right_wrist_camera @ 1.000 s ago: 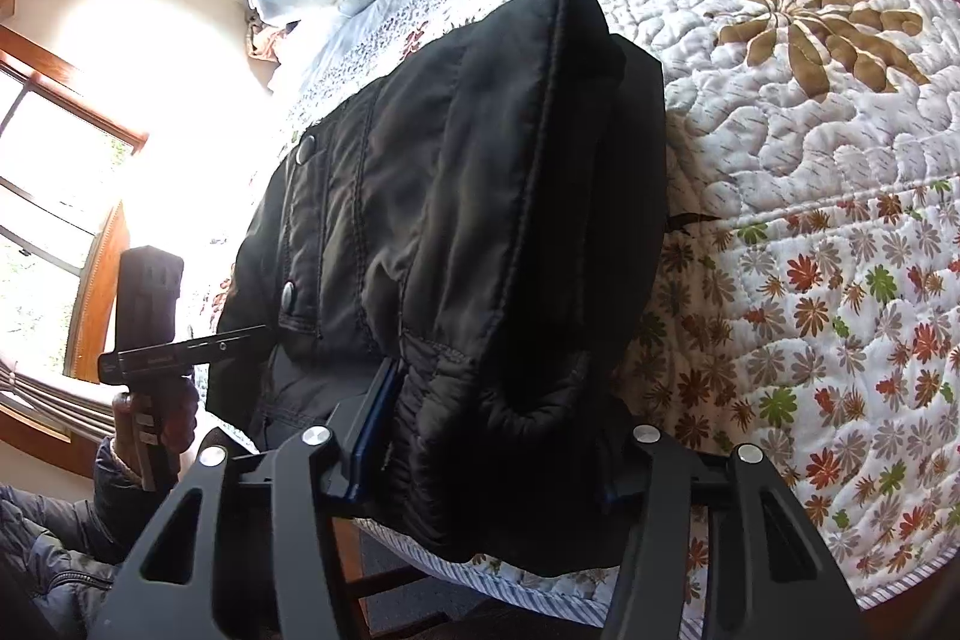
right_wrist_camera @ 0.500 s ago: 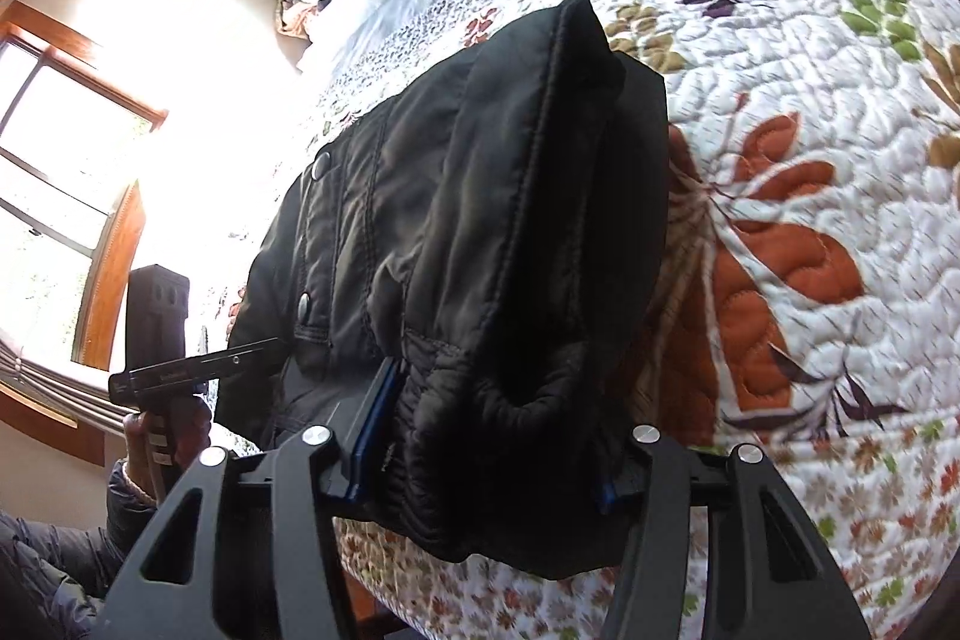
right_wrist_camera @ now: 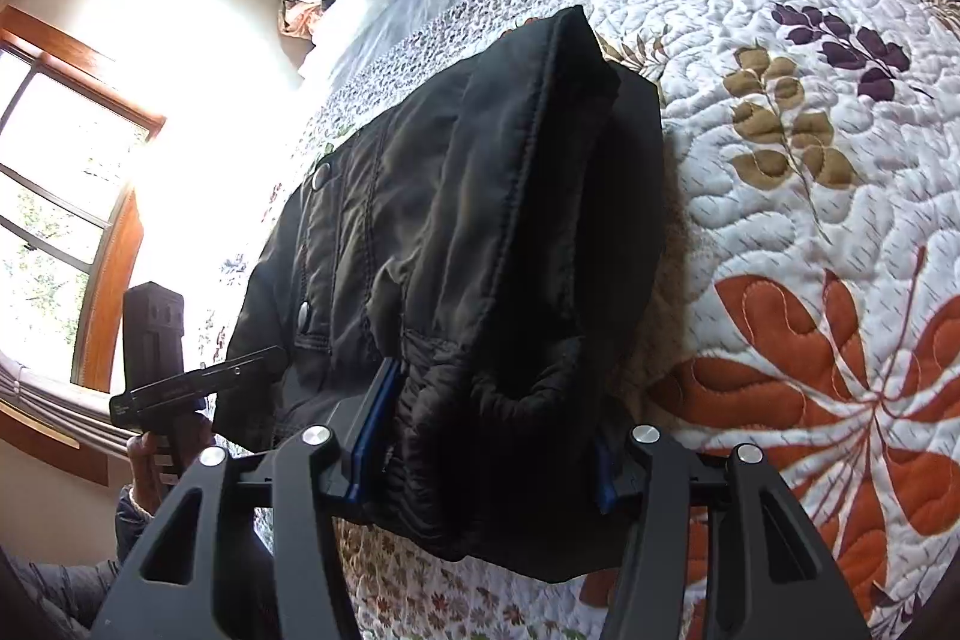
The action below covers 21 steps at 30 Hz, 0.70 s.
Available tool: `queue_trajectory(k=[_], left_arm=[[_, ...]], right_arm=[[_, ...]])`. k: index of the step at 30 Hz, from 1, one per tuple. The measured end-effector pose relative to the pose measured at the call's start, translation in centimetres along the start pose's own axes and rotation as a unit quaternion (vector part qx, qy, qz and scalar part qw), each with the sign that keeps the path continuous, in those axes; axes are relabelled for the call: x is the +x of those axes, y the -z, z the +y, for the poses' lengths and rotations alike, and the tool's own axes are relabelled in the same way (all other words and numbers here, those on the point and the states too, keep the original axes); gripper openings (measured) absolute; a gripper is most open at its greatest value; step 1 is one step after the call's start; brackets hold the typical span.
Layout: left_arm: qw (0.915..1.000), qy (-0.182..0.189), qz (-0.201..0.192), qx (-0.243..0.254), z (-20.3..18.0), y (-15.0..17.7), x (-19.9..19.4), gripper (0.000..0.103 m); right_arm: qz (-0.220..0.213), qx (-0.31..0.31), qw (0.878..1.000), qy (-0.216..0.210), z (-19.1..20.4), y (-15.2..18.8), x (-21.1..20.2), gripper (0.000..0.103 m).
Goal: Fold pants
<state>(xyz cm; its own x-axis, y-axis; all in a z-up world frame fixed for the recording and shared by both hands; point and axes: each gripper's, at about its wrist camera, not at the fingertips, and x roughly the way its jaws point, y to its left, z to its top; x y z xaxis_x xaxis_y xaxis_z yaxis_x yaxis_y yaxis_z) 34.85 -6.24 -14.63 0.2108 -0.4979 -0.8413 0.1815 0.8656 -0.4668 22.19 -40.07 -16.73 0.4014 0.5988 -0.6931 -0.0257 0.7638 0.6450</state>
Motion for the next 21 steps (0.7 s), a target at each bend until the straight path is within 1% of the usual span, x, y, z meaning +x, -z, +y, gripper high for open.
queue_trajectory(k=[3, 10, 15, 17, 19, 21], left_arm=[[1.0, -0.003, -0.005, -0.004, 0.9, -0.8, 0.1, 0.069], [0.9998, -0.009, -0.018, -0.009, 2.1, -1.4, -0.2, 0.07], [0.9995, -0.011, -0.028, -0.006, 2.2, -2.1, -0.2, 0.069], [0.9994, -0.011, -0.031, -0.005, 2.5, -2.6, -0.3, 0.067], [0.9993, -0.01, -0.036, 0.0, 2.8, -2.8, -0.5, 0.061], [0.9992, -0.009, -0.039, 0.004, 3.2, -3.1, -0.8, 0.058]], right_arm=[[0.002, -0.003, 1.0, -0.001, 0.0, -0.5, 0.7, 0.054], [0.007, -0.006, 1.0, -0.006, 0.1, -2.0, 1.9, 0.054], [0.004, -0.006, 1.0, -0.009, -0.1, -1.7, 1.7, 0.054], [0.002, -0.005, 1.0, -0.008, 0.0, -1.7, 1.7, 0.054], [0.001, -0.005, 1.0, -0.007, 0.0, -1.9, 1.8, 0.054], [0.0, -0.007, 1.0, -0.004, 0.1, -1.9, 1.9, 0.054]])
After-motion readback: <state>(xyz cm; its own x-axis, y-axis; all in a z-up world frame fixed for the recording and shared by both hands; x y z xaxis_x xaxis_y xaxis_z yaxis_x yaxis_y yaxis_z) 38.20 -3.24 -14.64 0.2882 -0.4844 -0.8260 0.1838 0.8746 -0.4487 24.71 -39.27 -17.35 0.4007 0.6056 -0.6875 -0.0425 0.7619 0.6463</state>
